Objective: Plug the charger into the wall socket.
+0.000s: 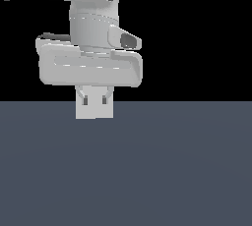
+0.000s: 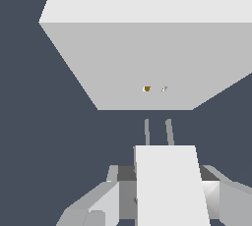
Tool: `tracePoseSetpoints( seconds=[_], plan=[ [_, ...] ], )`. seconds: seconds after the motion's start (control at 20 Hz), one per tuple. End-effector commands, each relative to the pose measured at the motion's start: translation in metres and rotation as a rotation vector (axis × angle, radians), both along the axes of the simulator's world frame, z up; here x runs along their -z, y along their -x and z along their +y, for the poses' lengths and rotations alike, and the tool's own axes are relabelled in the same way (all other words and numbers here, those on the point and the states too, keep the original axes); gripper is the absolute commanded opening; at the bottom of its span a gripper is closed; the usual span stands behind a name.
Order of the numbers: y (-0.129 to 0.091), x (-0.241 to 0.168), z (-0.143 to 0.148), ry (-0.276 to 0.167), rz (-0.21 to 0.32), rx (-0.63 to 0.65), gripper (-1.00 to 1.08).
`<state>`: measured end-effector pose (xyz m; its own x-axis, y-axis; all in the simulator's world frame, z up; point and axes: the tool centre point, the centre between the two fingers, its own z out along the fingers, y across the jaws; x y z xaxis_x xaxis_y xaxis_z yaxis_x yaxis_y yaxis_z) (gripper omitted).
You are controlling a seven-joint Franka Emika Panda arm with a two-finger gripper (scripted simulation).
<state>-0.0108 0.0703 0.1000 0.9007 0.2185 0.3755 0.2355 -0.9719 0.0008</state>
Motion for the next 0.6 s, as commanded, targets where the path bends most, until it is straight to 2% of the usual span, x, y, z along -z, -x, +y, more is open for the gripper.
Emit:
tracePoseSetpoints(
  seconds=[0.0,0.3,0.55],
  plan=[
    [-0.008,0.0,0.002,0.0,0.0,0.0,-1.0],
    [-0.029,0.0,0.007,0.001,0.0,0.0,-1.0],
    [-0.037,0.0,0.009,0.0,0.0,0.0,-1.0]
  ],
)
